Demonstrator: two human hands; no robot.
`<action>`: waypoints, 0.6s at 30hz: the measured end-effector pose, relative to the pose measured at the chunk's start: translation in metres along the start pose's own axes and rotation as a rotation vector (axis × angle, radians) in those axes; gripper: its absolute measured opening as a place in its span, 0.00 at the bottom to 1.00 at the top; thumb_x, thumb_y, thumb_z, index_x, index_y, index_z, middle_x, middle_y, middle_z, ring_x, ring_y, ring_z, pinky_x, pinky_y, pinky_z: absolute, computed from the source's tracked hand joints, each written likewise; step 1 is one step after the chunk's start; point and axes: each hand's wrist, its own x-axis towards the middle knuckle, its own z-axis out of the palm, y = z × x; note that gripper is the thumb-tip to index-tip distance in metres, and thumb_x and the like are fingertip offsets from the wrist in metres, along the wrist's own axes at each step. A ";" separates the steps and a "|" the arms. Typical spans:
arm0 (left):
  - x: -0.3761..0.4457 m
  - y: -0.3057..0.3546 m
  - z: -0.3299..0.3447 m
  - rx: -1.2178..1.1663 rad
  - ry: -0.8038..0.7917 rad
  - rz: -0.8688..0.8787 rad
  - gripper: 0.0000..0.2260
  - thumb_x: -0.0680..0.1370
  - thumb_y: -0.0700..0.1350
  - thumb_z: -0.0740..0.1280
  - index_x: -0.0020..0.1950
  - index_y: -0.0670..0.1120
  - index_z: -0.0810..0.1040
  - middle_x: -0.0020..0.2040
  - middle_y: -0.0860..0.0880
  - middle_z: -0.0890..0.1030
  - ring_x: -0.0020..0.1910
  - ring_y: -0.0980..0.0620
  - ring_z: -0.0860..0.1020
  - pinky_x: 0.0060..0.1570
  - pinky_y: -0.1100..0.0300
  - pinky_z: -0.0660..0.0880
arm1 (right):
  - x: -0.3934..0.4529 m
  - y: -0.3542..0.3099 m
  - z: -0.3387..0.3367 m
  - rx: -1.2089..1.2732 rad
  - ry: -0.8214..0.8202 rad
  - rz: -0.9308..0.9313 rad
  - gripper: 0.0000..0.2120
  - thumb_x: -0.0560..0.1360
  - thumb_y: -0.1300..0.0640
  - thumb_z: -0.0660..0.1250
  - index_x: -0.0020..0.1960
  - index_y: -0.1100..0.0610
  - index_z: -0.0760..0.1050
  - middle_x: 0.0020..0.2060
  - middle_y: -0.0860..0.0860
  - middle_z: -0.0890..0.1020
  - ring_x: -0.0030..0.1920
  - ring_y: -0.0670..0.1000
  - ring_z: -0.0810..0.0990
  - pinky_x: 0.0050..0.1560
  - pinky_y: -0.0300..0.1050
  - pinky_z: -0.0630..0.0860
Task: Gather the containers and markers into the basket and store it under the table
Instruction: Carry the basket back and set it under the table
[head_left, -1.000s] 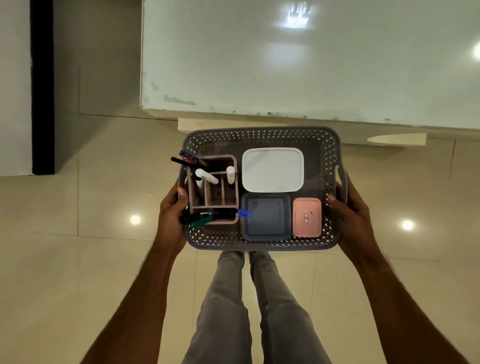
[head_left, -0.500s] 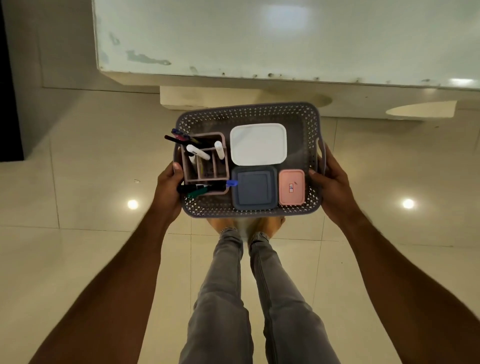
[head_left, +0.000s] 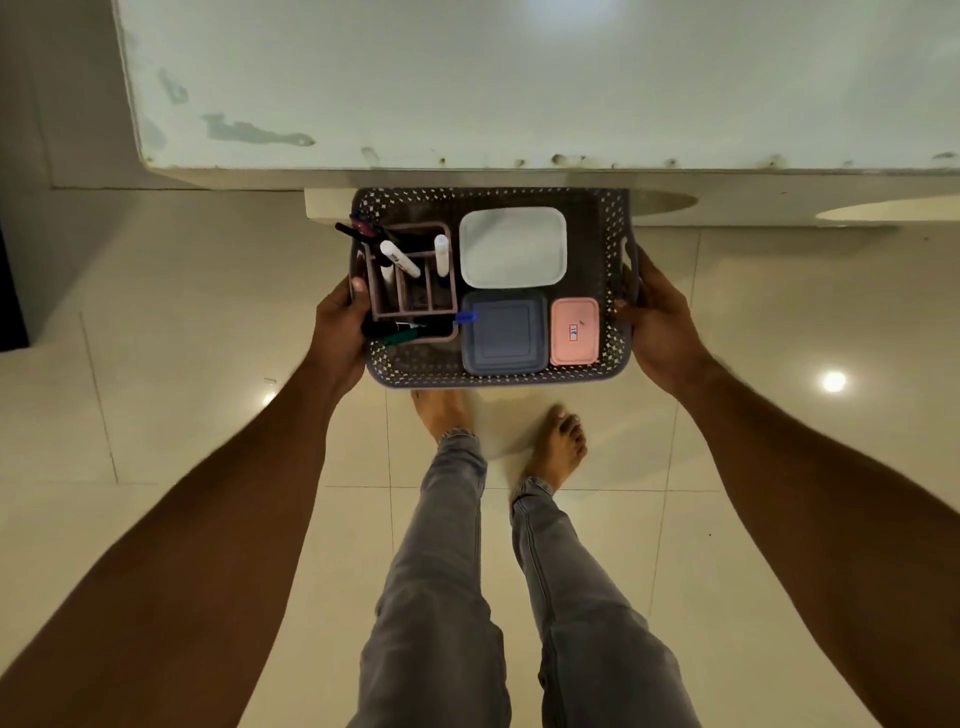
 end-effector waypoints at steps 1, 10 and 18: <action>0.009 0.005 0.000 -0.016 0.017 -0.001 0.20 0.88 0.46 0.55 0.74 0.37 0.72 0.70 0.36 0.78 0.64 0.43 0.82 0.61 0.51 0.81 | 0.007 0.000 0.002 0.005 0.009 -0.007 0.37 0.75 0.78 0.60 0.71 0.43 0.76 0.65 0.50 0.84 0.67 0.53 0.82 0.61 0.47 0.82; -0.014 -0.084 0.109 0.929 0.193 -0.223 0.21 0.86 0.39 0.48 0.81 0.45 0.57 0.76 0.43 0.68 0.74 0.45 0.67 0.74 0.50 0.63 | 0.084 -0.009 0.016 0.000 0.127 -0.015 0.23 0.77 0.81 0.59 0.63 0.60 0.77 0.56 0.54 0.84 0.61 0.58 0.82 0.66 0.60 0.78; 0.051 -0.079 0.088 1.108 0.269 -0.113 0.21 0.84 0.45 0.50 0.78 0.49 0.59 0.72 0.48 0.70 0.70 0.48 0.71 0.70 0.54 0.67 | 0.130 -0.032 0.030 -0.001 0.108 0.026 0.12 0.81 0.73 0.61 0.64 0.67 0.72 0.53 0.60 0.80 0.59 0.60 0.79 0.67 0.63 0.74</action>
